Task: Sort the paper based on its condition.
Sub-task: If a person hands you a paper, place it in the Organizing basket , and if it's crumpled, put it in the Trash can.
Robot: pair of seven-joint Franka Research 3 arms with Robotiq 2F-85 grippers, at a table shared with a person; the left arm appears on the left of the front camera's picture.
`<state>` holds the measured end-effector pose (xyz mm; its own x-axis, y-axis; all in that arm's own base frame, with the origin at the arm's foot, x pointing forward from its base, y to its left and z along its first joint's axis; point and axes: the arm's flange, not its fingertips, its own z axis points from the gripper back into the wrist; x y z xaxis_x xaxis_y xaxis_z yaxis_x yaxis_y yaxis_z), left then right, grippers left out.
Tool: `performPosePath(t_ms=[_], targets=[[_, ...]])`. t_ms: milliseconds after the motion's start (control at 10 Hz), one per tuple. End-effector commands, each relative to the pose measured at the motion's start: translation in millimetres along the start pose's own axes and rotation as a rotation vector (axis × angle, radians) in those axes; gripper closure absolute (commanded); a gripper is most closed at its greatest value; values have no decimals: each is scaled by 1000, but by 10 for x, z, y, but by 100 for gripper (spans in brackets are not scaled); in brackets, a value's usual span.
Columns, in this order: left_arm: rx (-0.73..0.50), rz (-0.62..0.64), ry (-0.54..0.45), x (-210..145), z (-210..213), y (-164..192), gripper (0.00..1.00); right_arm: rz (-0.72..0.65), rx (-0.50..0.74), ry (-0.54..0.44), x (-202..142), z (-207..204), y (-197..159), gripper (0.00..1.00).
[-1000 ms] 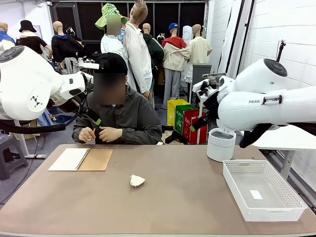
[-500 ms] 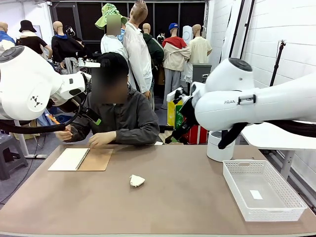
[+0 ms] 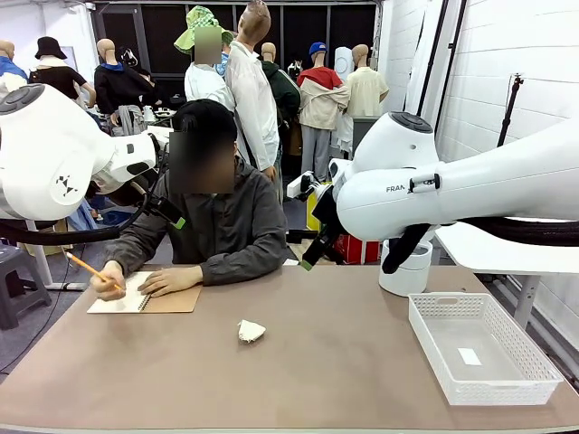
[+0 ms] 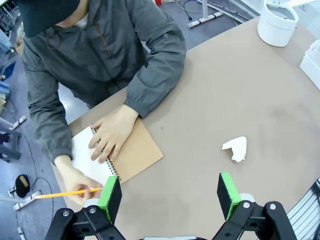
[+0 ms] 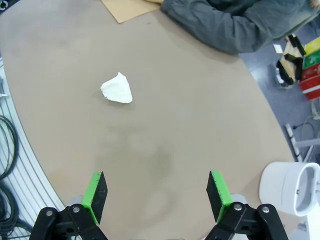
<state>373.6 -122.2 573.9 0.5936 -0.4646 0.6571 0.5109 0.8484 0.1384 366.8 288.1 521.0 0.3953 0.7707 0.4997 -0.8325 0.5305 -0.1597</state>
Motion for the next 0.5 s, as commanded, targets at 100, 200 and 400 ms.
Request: performPosePath(t_ms=[100,200,400], targets=[[-2,-1,-2,-1,9,11,0,-5,7,0,14,-8,46,0],[-2,-1,-2,-1,9,11,0,-5,7,0,14,-8,46,0],[-2,-1,-2,-1,9,11,0,7,0,1,16,-6,45,0]])
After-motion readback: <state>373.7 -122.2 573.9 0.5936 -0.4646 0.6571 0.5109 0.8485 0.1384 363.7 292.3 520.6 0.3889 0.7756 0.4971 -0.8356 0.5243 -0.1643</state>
